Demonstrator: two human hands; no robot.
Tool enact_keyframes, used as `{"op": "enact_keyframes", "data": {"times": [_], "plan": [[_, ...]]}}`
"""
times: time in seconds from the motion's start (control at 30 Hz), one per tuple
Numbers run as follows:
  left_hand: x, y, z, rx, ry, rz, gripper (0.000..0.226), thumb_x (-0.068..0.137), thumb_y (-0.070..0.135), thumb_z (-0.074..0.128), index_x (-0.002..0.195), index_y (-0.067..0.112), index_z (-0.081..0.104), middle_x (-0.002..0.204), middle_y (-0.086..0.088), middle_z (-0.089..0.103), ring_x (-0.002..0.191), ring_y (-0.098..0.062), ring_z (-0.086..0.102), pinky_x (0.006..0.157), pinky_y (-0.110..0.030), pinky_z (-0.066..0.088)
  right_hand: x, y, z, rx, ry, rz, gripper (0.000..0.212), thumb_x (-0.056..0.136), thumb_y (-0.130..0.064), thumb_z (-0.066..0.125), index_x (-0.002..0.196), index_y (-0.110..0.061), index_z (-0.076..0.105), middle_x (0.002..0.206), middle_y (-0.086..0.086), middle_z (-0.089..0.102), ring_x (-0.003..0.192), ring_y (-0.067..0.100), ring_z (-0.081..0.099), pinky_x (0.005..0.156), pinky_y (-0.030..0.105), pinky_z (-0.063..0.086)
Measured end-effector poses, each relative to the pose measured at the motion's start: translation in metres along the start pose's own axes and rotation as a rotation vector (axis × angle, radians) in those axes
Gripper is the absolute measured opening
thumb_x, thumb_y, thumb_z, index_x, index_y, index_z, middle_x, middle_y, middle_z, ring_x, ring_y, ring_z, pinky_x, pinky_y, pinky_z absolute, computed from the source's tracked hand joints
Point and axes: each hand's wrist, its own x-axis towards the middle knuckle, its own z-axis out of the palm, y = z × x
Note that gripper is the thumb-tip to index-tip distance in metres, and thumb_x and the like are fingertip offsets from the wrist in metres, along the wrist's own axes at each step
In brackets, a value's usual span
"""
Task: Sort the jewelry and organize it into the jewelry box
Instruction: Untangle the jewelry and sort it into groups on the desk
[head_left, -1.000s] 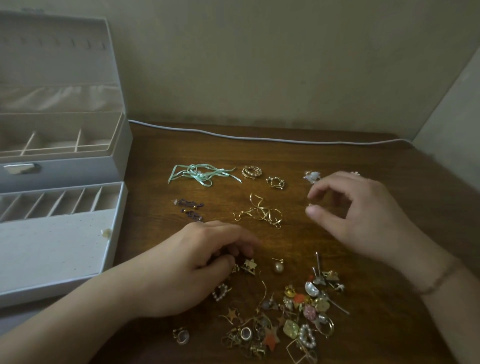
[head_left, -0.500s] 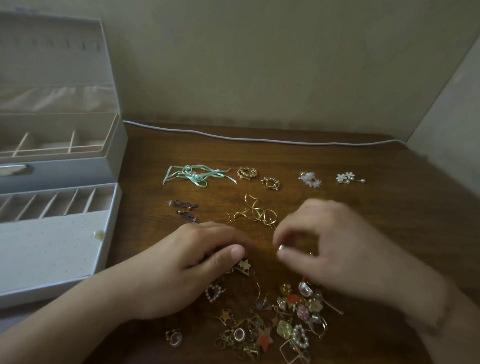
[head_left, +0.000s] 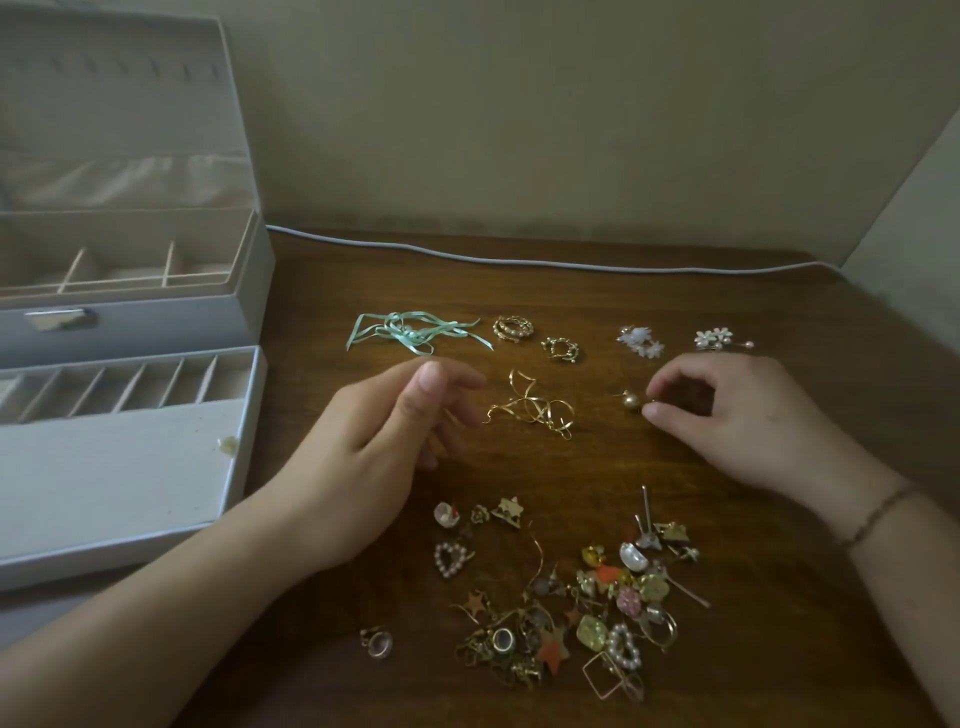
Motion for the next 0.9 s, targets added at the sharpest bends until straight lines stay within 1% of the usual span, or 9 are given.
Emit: {"op": "enact_keyframes", "data": {"times": [0.07, 0.13, 0.2, 0.33, 0.43, 0.57, 0.7, 0.8, 0.9], "plan": [[0.000, 0.001, 0.001, -0.021, 0.016, -0.004, 0.049, 0.095, 0.057, 0.032, 0.113, 0.027, 0.067, 0.099, -0.002, 0.071, 0.085, -0.021, 0.066, 0.070, -0.042, 0.054, -0.002, -0.002, -0.003, 0.013, 0.044, -0.016, 0.013, 0.084, -0.037, 0.068, 0.093, -0.042, 0.061, 0.091, -0.022, 0.059, 0.081, -0.005, 0.052, 0.060, 0.015, 0.037], [0.001, 0.003, 0.000, -0.018, 0.043, 0.008, 0.045, 0.096, 0.055, 0.034, 0.112, 0.028, 0.067, 0.096, -0.002, 0.070, 0.082, -0.020, 0.065, 0.067, -0.036, 0.051, -0.010, -0.011, -0.006, 0.045, 0.163, -0.088, 0.012, 0.083, -0.036, 0.068, 0.093, -0.041, 0.062, 0.088, -0.022, 0.060, 0.078, -0.004, 0.055, 0.060, 0.014, 0.037], [0.002, 0.005, -0.003, 0.037, 0.076, 0.031, 0.039, 0.098, 0.051, 0.036, 0.110, 0.030, 0.068, 0.091, 0.000, 0.069, 0.078, -0.018, 0.063, 0.066, -0.028, 0.048, -0.022, -0.032, -0.007, 0.107, 0.200, -0.209, 0.011, 0.082, -0.041, 0.063, 0.093, -0.040, 0.063, 0.087, -0.024, 0.060, 0.080, -0.004, 0.057, 0.062, 0.012, 0.039], [0.004, 0.007, -0.007, 0.101, 0.125, 0.020, 0.027, 0.098, 0.038, 0.042, 0.103, 0.032, 0.069, 0.083, 0.002, 0.067, 0.070, -0.012, 0.058, 0.062, -0.035, 0.048, -0.046, -0.076, 0.012, 0.058, -0.014, -0.428, 0.033, 0.083, -0.060, 0.047, 0.103, -0.040, 0.064, 0.092, -0.028, 0.059, 0.092, -0.004, 0.053, 0.075, 0.019, 0.046], [0.003, 0.009, -0.007, 0.148, 0.111, 0.018, 0.024, 0.096, 0.035, 0.046, 0.101, 0.032, 0.069, 0.079, 0.002, 0.066, 0.068, -0.012, 0.059, 0.063, -0.039, 0.050, -0.055, -0.091, 0.026, -0.010, -0.042, -0.485, 0.036, 0.081, -0.062, 0.044, 0.100, -0.039, 0.064, 0.087, -0.024, 0.059, 0.089, -0.002, 0.052, 0.074, 0.025, 0.049], [0.002, 0.009, -0.006, 0.190, 0.106, 0.021, 0.023, 0.094, 0.035, 0.049, 0.099, 0.028, 0.070, 0.076, 0.004, 0.065, 0.071, -0.011, 0.060, 0.061, -0.023, 0.047, -0.051, -0.090, 0.033, -0.034, -0.005, -0.482, 0.027, 0.081, -0.055, 0.049, 0.093, -0.038, 0.066, 0.082, -0.022, 0.059, 0.083, 0.001, 0.052, 0.069, 0.028, 0.050], [0.002, 0.008, -0.005, 0.235, 0.082, 0.023, 0.024, 0.094, 0.039, 0.050, 0.099, 0.028, 0.070, 0.075, 0.005, 0.065, 0.069, -0.014, 0.059, 0.058, -0.026, 0.047, -0.046, -0.087, 0.036, -0.008, -0.048, -0.496, 0.011, 0.084, -0.045, 0.063, 0.092, -0.038, 0.067, 0.091, -0.020, 0.060, 0.091, 0.001, 0.051, 0.078, 0.031, 0.049], [0.001, 0.007, -0.005, 0.249, 0.056, 0.045, 0.024, 0.093, 0.041, 0.050, 0.100, 0.030, 0.070, 0.075, 0.008, 0.064, 0.066, -0.011, 0.060, 0.055, -0.019, 0.044, -0.041, -0.084, 0.024, 0.048, -0.063, -0.477, 0.009, 0.084, -0.042, 0.064, 0.088, -0.035, 0.068, 0.092, -0.022, 0.059, 0.092, -0.001, 0.052, 0.077, 0.019, 0.044], [0.000, 0.007, -0.005, 0.257, 0.053, 0.073, 0.024, 0.093, 0.043, 0.050, 0.097, 0.032, 0.071, 0.074, 0.006, 0.064, 0.060, -0.011, 0.056, 0.052, -0.017, 0.039, -0.034, -0.062, -0.006, 0.285, -0.025, -0.311, 0.011, 0.078, -0.042, 0.064, 0.082, -0.034, 0.069, 0.084, -0.020, 0.066, 0.081, -0.002, 0.061, 0.063, 0.012, 0.046]]}}
